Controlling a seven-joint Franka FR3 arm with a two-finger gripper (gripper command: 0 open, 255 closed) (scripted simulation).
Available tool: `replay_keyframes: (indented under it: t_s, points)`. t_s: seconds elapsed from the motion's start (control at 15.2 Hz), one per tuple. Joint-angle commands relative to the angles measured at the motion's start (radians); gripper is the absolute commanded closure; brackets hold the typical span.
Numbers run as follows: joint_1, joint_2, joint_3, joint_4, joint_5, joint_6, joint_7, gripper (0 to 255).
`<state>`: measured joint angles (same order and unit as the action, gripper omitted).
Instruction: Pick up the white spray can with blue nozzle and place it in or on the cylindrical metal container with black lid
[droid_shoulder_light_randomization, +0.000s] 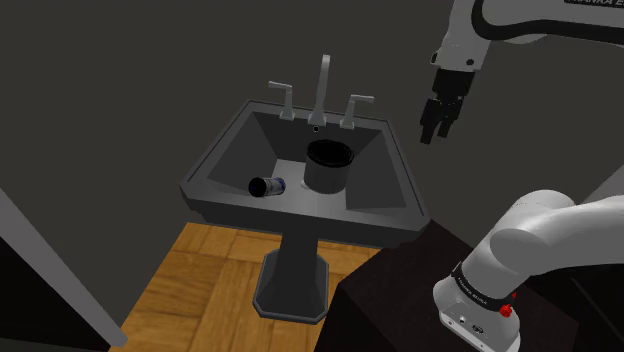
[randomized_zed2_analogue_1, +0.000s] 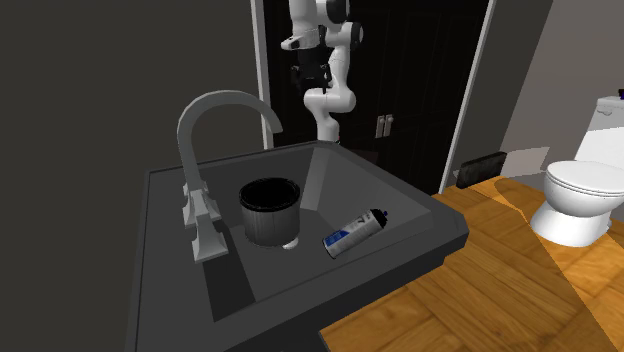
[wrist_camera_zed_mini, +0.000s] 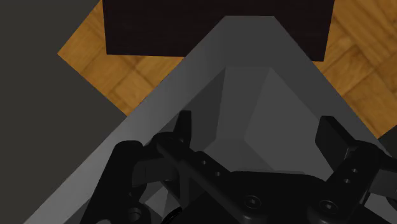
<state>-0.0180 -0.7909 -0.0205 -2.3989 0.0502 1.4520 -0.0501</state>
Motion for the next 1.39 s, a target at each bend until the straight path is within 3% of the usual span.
replay_keyframes:
  t_s: [0.0,0.66,1.32]
  points:
    - [0.0,0.0,0.0,0.0,0.0,0.0,0.0,0]
    - [0.007,0.341,0.13,0.095,0.166,0.176,0.283,0]
    - [0.019,0.734,0.198,0.309,0.26,0.312,0.525,0]
